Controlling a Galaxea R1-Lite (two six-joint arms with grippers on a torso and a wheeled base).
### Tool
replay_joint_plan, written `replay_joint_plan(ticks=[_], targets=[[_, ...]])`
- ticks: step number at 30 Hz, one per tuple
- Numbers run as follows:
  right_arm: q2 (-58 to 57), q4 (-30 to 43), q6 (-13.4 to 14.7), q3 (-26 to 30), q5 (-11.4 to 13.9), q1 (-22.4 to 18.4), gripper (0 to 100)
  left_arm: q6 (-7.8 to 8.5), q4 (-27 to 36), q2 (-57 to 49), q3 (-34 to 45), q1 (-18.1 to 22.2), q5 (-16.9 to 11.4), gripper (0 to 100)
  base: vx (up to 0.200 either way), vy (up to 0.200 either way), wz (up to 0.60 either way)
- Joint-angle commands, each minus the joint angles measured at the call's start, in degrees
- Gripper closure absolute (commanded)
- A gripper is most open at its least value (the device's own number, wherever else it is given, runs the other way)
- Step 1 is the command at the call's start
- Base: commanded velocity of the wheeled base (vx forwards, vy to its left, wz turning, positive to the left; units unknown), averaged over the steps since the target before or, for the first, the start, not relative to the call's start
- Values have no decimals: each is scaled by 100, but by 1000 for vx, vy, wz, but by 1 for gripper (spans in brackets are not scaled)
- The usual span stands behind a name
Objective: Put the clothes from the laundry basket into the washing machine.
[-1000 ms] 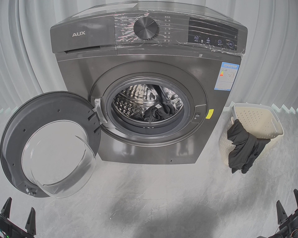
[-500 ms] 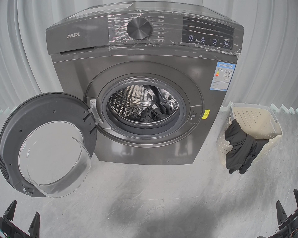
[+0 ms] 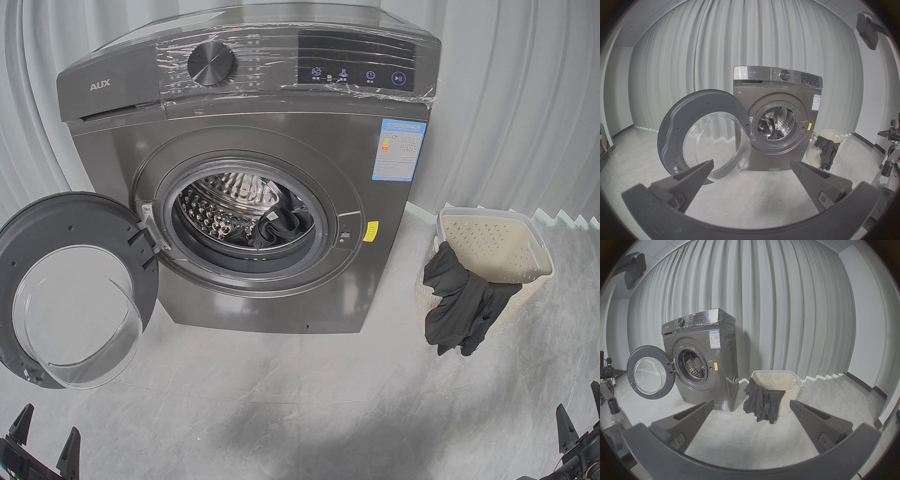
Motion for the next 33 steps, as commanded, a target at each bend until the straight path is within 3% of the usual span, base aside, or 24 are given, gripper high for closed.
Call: replay_joint_plan(ticks=[1,7,16,25,33], targets=[[-71,2,-2,92,4,0,0,-32,-3,-74,90,1,10,0,0,-200,0],[-71,2,-2,92,4,0,0,-59,-3,-74,90,1,10,0,0,-200,0],[-71,2,-2,92,-5,0,0,-59,-3,-74,90,1,19,0,0,0,0],[-71,2,-2,92,-5,0,0,-59,-3,-74,90,1,36,0,200,0,0],[-71,2,-2,92,4,0,0,-50,-12,-74,90,1,62,0,0,0,0]])
